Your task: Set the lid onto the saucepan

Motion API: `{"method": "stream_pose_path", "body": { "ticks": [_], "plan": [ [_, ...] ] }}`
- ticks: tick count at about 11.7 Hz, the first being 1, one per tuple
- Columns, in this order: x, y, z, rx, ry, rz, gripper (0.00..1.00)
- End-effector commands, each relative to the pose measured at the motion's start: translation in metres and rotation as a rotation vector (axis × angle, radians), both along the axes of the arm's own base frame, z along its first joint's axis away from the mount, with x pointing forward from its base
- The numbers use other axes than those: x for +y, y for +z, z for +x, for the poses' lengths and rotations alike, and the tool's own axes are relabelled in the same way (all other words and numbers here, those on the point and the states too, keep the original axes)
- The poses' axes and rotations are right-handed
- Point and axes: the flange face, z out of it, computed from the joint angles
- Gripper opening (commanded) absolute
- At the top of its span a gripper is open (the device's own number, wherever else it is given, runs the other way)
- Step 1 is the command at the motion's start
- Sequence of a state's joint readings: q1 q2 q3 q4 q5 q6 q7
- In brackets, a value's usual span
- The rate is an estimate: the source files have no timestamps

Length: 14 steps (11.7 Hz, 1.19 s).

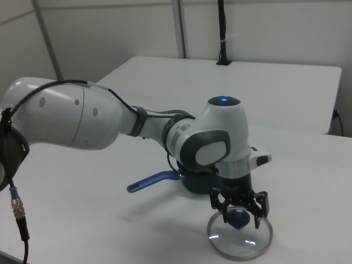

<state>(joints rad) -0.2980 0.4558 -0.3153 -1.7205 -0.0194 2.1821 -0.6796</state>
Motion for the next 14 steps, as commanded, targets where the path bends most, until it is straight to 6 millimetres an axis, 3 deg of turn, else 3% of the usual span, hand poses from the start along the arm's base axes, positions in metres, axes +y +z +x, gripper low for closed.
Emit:
{"method": "stream_pose_path", "body": {
  "ticks": [1, 3, 5, 9, 11, 14],
  "plan": [
    [0.006, -0.003, 0.003, -0.006, 0.029, -0.012, 0.71],
    [0.008, 0.001, 0.005, -0.006, 0.028, -0.01, 0.61],
    [0.008, 0.017, 0.006, 0.003, 0.028, 0.0, 0.6],
    [0.01, 0.096, 0.03, 0.001, 0.03, -0.013, 0.57],
    [0.031, 0.119, 0.056, -0.065, 0.019, -0.046, 0.57],
    [0.104, 0.125, 0.105, -0.11, 0.037, -0.062, 0.57]
  ]
}}
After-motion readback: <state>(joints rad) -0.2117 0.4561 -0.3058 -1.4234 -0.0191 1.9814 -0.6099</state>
